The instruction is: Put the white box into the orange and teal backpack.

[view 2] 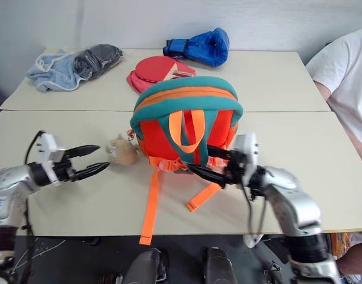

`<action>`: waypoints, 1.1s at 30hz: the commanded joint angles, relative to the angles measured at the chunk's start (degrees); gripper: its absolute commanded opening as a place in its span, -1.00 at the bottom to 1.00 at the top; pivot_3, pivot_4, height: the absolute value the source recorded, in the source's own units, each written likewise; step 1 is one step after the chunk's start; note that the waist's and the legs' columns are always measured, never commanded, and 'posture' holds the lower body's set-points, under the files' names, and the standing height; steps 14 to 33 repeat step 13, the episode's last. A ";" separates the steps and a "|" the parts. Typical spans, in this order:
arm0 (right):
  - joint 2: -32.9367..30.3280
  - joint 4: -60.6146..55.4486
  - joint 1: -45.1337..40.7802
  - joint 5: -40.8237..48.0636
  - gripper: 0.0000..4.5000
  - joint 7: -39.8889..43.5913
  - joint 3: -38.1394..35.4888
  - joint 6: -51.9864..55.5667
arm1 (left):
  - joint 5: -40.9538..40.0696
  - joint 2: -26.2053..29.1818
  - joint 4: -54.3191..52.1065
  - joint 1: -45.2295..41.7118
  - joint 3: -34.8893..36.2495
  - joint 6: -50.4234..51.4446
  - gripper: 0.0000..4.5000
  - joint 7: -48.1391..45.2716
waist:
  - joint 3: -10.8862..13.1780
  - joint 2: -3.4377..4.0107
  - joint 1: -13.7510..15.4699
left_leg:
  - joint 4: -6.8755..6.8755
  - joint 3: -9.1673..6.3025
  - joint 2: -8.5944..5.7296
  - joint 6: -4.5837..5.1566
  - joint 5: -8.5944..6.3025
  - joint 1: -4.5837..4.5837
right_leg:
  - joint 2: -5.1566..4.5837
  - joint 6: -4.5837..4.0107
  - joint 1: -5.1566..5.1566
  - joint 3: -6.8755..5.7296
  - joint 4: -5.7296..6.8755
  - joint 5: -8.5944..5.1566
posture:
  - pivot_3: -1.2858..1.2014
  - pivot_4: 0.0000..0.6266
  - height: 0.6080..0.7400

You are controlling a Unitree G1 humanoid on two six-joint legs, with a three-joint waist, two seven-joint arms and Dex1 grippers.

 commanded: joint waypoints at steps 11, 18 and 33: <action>-10.70 31.75 -0.16 -13.69 0.98 13.24 -9.38 -29.70 | 3.33 -5.29 -17.92 23.08 13.09 -7.46 1.00 4.59 | 0.00 0.09 0.17 | 0.01 0.04 0.04 0.10 -0.04 0.23 | -0.03 0.00 0.12 -0.02 -0.09 0.01 | 0.03 -0.52 1.00; -9.86 33.71 -0.90 -14.80 0.98 12.58 -8.72 -31.89 | 5.44 -6.26 -16.94 20.70 12.09 -9.36 1.00 7.44 | 0.00 0.09 0.18 | 0.02 0.03 0.05 0.09 -0.03 0.23 | -0.02 0.00 0.11 -0.02 -0.08 0.01 | 0.03 -0.52 1.00; -9.86 33.71 -0.90 -14.80 0.98 12.58 -8.72 -31.89 | 5.44 -6.26 -16.94 20.70 12.09 -9.36 1.00 7.44 | 0.00 0.09 0.18 | 0.02 0.03 0.05 0.09 -0.03 0.23 | -0.02 0.00 0.11 -0.02 -0.08 0.01 | 0.03 -0.52 1.00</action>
